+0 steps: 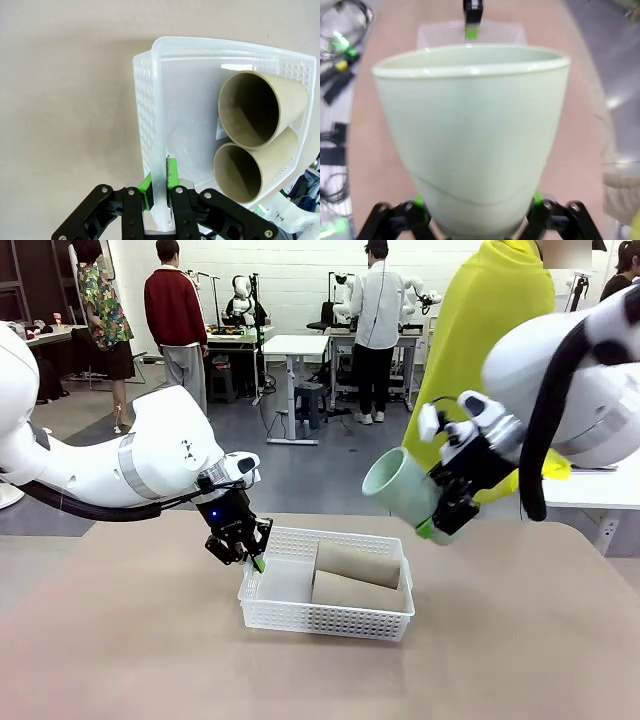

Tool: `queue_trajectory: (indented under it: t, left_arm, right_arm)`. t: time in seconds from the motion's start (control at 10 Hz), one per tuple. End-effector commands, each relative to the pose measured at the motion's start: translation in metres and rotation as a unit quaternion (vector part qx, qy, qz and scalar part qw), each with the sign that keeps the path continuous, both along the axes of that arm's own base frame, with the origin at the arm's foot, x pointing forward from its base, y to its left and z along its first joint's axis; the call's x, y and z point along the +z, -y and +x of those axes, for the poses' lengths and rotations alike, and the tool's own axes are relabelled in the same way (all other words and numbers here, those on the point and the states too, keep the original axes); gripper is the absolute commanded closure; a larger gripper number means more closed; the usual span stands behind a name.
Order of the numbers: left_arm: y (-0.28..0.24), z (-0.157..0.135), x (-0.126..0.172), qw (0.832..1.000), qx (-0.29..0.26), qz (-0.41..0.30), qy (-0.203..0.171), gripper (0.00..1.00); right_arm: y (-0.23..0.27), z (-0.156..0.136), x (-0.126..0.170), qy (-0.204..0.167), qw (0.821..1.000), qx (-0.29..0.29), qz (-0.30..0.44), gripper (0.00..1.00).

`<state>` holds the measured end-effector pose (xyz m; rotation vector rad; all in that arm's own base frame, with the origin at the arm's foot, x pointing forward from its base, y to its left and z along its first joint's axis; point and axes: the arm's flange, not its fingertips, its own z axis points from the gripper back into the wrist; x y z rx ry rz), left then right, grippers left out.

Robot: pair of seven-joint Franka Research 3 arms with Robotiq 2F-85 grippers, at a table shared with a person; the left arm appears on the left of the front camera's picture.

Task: Clean and organize the cups into the basket.
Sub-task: Pick up the Reusable plastic cup from the right side of the table and stack it inside the Organizing basket in the center of the table.

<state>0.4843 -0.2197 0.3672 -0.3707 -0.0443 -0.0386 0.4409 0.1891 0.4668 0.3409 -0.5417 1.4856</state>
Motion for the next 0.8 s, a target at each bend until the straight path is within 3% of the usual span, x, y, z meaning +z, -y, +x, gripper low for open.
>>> queue_trajectory:
  t: [0.0, 0.3, 0.7]
  left_arm:
    - [0.0, 0.0, 0.001, 1.0, -0.001, -0.002, -0.001, 1.0]
    - [0.0, 0.0, 0.001, 1.0, -0.001, -0.002, -0.001, 1.0]
    - [0.0, 0.0, 0.001, 1.0, -0.001, -0.002, -0.001, 1.0]
  right_arm:
    - [-0.041, 0.011, -0.006, -0.004, 0.996, -0.001, -0.092, 1.0]
    - [-0.092, 0.018, -0.03, 0.0, 0.984, 0.001, -0.178, 1.0]
    - [-0.125, 0.031, -0.056, -0.002, 0.983, 0.022, -0.182, 1.0]
